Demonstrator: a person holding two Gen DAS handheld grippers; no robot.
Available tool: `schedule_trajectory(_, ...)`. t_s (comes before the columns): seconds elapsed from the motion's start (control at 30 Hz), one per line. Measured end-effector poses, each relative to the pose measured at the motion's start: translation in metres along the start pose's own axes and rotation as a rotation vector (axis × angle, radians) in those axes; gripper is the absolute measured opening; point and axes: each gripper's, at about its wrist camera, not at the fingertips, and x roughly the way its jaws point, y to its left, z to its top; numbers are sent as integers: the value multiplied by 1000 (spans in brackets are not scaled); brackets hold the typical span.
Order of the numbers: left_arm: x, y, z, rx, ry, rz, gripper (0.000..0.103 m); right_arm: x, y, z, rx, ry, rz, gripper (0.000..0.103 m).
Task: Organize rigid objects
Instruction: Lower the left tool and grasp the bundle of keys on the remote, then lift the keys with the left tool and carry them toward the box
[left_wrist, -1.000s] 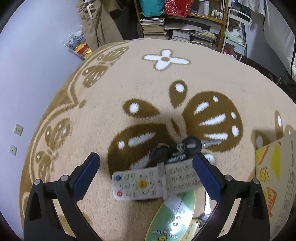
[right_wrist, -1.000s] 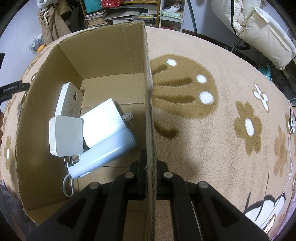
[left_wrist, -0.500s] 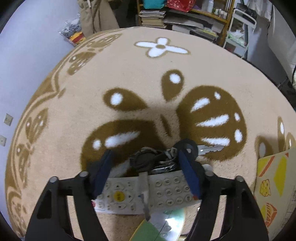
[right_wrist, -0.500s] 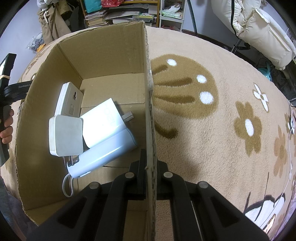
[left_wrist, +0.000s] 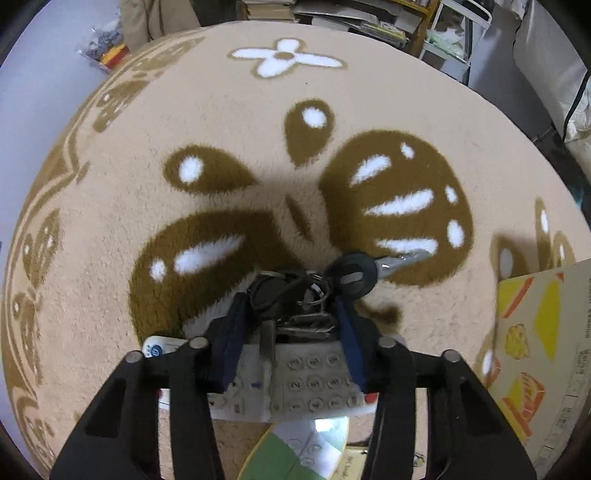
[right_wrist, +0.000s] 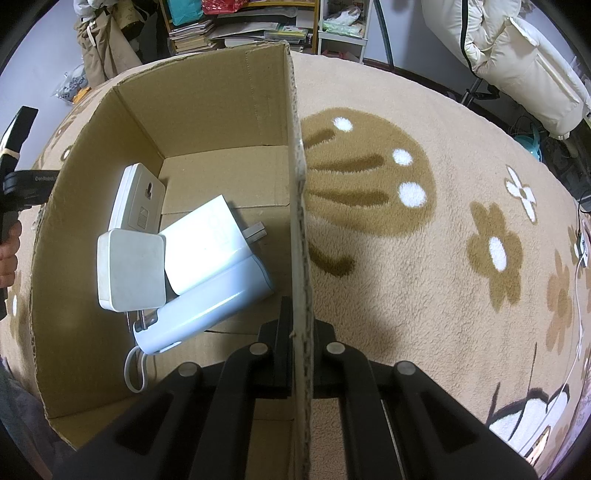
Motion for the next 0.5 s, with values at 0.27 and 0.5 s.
schedule_trajectory(0.27,-6,-10,-4,4,-29,48,37,0,1,0,0,0,0,5)
schedule_trajectory(0.5,-14,-2,-8,-21,-30,47,36,0,0,0,1,0,1,5)
